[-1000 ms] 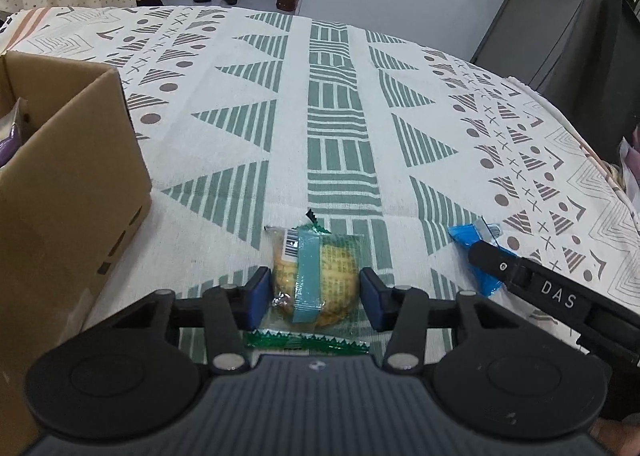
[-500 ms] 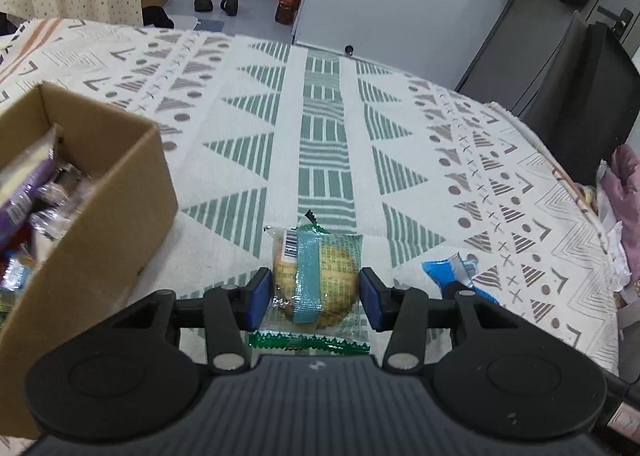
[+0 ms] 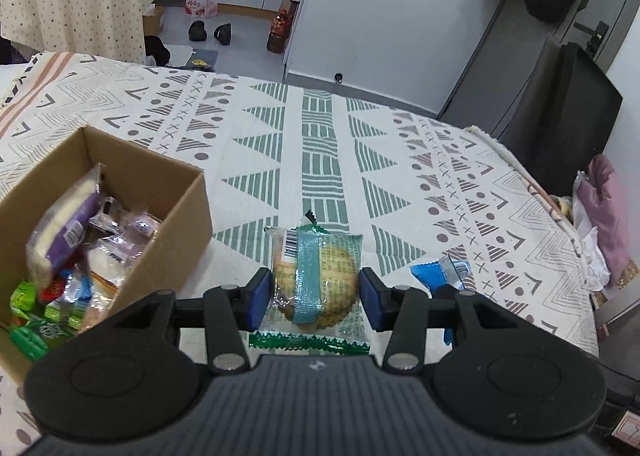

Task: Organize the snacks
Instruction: 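Carry the biscuit packet and blue candy over the box and open both tools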

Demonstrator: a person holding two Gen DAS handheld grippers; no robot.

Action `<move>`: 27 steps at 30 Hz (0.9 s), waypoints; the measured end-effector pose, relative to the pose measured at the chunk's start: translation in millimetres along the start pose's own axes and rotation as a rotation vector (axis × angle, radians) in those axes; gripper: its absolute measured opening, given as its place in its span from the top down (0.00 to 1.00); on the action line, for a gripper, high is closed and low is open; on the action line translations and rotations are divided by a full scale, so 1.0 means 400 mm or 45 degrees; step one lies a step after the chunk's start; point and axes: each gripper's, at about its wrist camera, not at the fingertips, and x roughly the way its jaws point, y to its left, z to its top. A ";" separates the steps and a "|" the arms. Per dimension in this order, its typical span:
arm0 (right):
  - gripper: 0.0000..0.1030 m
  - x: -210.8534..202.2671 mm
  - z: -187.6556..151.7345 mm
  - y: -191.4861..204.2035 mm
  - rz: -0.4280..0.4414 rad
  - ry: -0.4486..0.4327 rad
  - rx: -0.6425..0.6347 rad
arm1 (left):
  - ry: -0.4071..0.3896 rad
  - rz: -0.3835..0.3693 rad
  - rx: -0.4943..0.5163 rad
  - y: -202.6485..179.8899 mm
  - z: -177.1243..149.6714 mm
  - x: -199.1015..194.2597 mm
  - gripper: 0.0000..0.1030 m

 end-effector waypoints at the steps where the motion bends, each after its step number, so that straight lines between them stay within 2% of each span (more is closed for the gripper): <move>1: 0.67 -0.008 0.001 0.007 -0.001 -0.006 -0.004 | -0.004 -0.003 -0.005 0.004 0.001 -0.008 0.55; 16: 0.67 -0.040 0.019 0.122 0.004 -0.003 -0.069 | -0.057 -0.068 -0.102 0.085 0.048 -0.106 0.55; 27: 0.67 -0.033 0.055 0.227 0.034 -0.024 -0.132 | -0.081 -0.062 -0.182 0.178 0.082 -0.150 0.55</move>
